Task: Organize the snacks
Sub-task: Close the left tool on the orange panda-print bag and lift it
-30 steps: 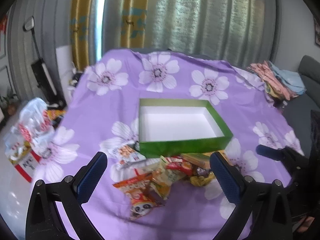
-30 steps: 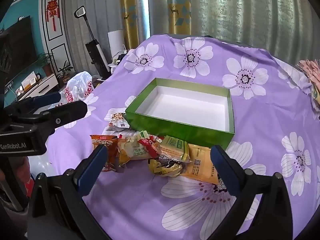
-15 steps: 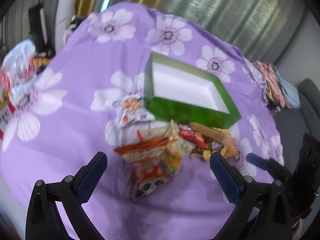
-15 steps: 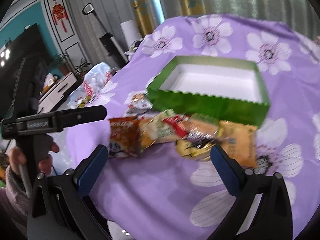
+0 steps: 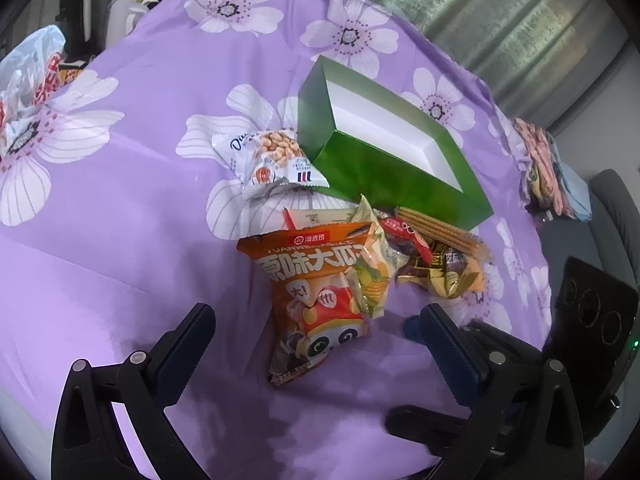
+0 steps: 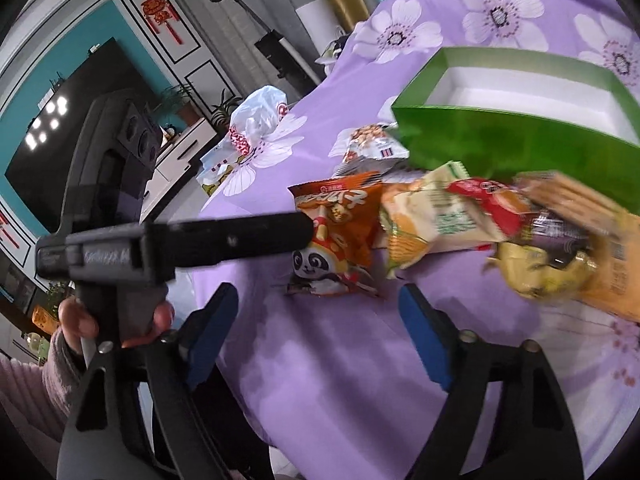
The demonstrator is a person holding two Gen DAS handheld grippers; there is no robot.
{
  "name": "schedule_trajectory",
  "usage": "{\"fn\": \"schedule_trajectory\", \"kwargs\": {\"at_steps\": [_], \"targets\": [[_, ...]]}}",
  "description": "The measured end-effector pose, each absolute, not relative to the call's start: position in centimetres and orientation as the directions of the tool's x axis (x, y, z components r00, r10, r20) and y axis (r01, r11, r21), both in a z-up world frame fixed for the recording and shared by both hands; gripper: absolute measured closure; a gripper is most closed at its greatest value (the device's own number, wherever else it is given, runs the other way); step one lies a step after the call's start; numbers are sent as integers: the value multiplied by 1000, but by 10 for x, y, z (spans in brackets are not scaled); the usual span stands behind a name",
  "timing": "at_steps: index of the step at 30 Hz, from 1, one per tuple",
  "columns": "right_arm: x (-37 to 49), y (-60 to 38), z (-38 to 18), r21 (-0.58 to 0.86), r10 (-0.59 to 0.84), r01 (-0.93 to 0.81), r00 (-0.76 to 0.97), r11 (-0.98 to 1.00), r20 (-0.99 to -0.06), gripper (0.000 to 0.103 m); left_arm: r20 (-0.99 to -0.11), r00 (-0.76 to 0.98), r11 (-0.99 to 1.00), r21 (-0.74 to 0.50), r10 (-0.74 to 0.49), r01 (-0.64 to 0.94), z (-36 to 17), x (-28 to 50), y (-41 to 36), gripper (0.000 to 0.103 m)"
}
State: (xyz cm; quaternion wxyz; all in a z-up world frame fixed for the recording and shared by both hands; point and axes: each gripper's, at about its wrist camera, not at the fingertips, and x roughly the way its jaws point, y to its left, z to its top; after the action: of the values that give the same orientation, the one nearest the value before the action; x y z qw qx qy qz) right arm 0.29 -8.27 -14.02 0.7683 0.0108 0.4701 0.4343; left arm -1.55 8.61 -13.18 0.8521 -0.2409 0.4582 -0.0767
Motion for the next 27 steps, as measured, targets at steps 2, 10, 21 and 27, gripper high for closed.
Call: {"fn": "schedule_trajectory", "kwargs": {"at_steps": [2, 10, 21, 27], "targets": [[6, -75, -145, 422, 682, -671, 173, 610, -710, 31, -743, 565, 869, -487, -359, -88, -134, -12, 88, 4], [15, -58, -154, 374, 648, -698, 169, 611, -743, 48, -746, 542, 855, -510, -386, -92, -147, -5, 89, 27], [14, -42, -157, 278, 605, -766, 175, 579, -777, 82, -752, 546, 862, -497, -370, -101, -149, -4, 89, 53], [9, -36, -140, 238, 626, -798, 211, 554, -751, 86, -732, 585, 872, -483, -349, -84, -129, -11, 89, 57]]}}
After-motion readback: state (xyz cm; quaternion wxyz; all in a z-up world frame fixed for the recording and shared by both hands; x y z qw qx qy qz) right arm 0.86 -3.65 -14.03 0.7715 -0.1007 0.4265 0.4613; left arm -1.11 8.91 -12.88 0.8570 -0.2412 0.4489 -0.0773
